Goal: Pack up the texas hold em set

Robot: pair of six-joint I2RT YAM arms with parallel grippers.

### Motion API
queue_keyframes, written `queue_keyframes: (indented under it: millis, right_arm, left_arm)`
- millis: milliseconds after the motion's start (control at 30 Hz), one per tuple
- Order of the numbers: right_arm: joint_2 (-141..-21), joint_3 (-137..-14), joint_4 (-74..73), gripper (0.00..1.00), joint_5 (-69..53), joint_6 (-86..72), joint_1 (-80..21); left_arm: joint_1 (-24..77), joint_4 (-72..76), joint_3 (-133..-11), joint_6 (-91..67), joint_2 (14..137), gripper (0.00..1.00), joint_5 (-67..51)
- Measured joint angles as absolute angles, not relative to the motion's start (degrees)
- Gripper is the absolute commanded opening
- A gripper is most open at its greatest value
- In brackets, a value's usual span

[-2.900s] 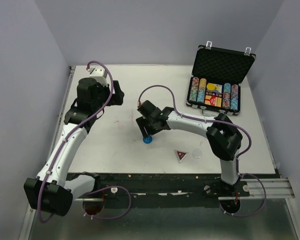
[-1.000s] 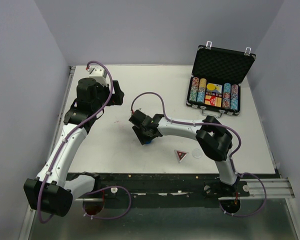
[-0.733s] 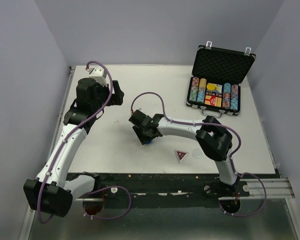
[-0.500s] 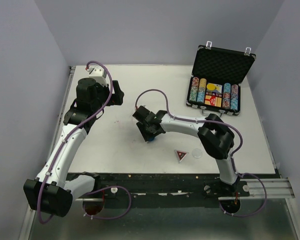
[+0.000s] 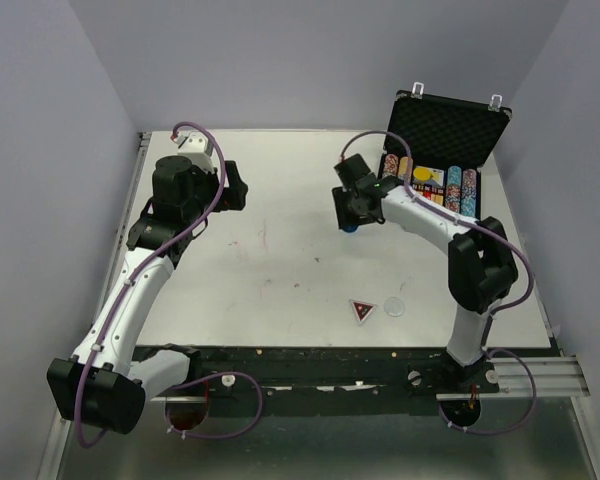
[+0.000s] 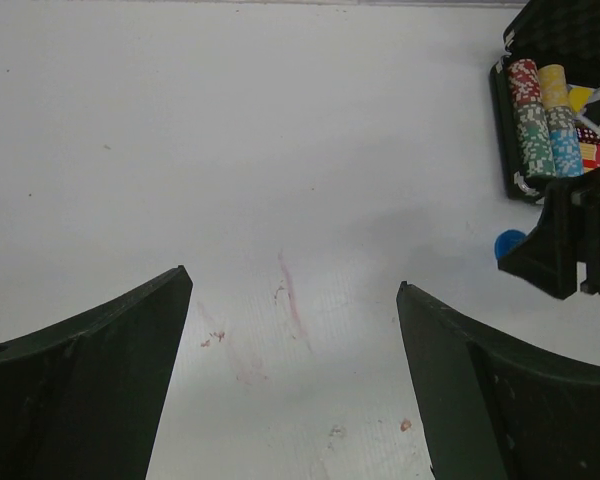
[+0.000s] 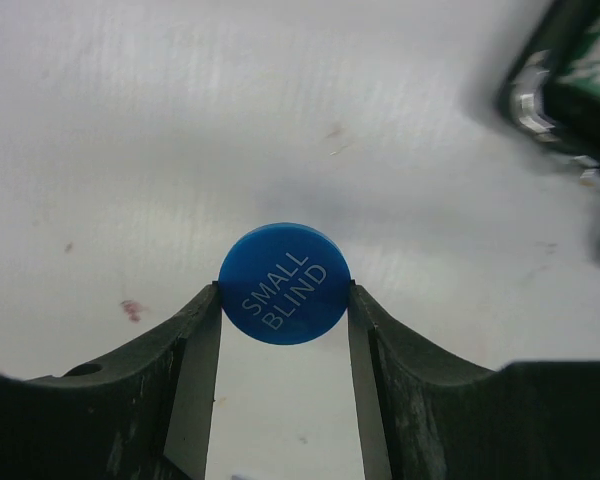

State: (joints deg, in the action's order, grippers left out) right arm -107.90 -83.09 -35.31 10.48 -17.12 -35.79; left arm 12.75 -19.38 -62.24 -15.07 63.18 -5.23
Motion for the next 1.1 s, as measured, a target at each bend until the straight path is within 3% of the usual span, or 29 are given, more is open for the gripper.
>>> queue_keyframes:
  millis: [267,500,800,1100]
  right_arm:
    - [-108.14,-88.29,-35.68,0.46,10.26,-12.34,-17.72]
    - [-116.53,-97.25,-34.79,0.45,10.22,-9.74,-6.11]
    - [-127.17,-107.00,-35.35,0.45,10.37,-7.38,-1.10]
    - [-130.50,-112.73,-36.07,0.45,11.14,-6.17,1.26]
  left_arm:
    - [12.67,-19.40,-62.24,-15.05,63.20,0.99,-5.21]
    - [12.12,-19.40,-62.24,-15.03,63.20,0.99,-5.17]
    - [11.94,-19.42,-62.24,-15.03,63.22,0.99,-5.19]
    - [11.68,-19.44,-62.35,-15.03,63.46,0.99,-5.19]
